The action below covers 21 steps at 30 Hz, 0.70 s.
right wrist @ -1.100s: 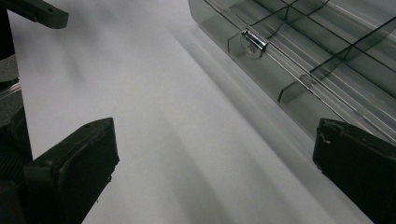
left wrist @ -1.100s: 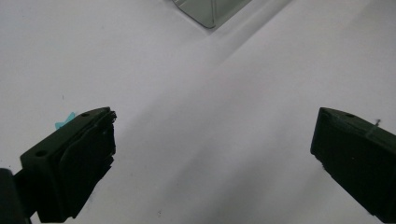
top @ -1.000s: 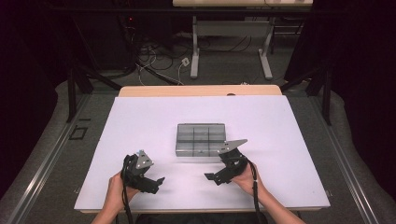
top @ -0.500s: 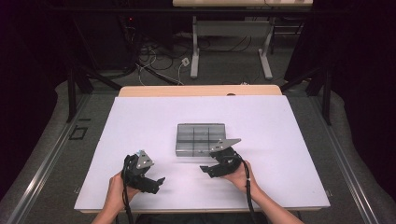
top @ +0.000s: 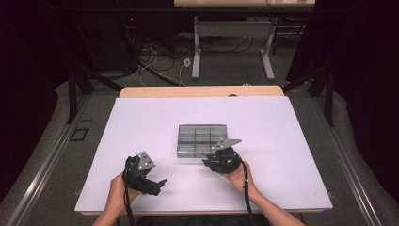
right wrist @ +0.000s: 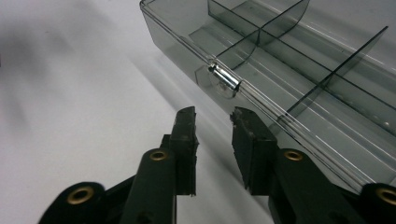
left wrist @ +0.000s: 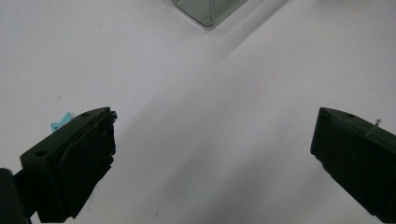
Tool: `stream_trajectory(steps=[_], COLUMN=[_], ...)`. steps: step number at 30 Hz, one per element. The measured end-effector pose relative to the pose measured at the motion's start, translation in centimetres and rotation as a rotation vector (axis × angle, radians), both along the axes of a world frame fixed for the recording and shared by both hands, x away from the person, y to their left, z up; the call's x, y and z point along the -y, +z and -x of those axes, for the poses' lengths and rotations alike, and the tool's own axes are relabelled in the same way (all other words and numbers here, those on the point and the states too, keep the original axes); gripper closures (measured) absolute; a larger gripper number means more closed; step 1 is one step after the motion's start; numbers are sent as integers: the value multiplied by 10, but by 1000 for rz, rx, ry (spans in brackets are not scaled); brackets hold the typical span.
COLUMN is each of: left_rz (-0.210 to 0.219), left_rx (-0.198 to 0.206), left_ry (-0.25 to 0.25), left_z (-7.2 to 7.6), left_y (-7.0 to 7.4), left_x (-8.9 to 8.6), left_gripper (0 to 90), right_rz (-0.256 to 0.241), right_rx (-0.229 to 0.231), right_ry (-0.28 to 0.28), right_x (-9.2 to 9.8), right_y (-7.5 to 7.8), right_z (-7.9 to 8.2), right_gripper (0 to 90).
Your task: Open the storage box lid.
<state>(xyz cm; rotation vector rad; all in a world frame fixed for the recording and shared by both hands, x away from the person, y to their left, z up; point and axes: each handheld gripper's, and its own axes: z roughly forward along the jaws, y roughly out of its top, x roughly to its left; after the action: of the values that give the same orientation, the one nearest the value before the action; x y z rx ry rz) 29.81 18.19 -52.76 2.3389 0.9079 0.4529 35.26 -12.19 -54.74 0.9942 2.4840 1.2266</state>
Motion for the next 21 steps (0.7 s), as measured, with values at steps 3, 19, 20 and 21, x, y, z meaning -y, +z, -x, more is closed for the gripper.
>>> stream_trajectory(steps=[3, 19, 20, 21], left_rz=[2, 3, 3, 3], left_rx=[0, 1, 1, 1], left_ry=[-1, -1, 0, 0], left_z=[0, 0, 0, 0], left_y=[0, 0, 0, 0], left_x=[0, 0, 0, 0], left_gripper=[0, 0, 0, 0], right_rz=[-2, -42, -53, -56], right_rx=[-12, -22, -14, -18], right_ry=[-3, -34, -38, -41], right_x=[0, -1, -1, -1], right_y=[-1, -4, -5, -5], right_z=[-2, -4, -4, -4], right_gripper=[765, 842, 843, 843])
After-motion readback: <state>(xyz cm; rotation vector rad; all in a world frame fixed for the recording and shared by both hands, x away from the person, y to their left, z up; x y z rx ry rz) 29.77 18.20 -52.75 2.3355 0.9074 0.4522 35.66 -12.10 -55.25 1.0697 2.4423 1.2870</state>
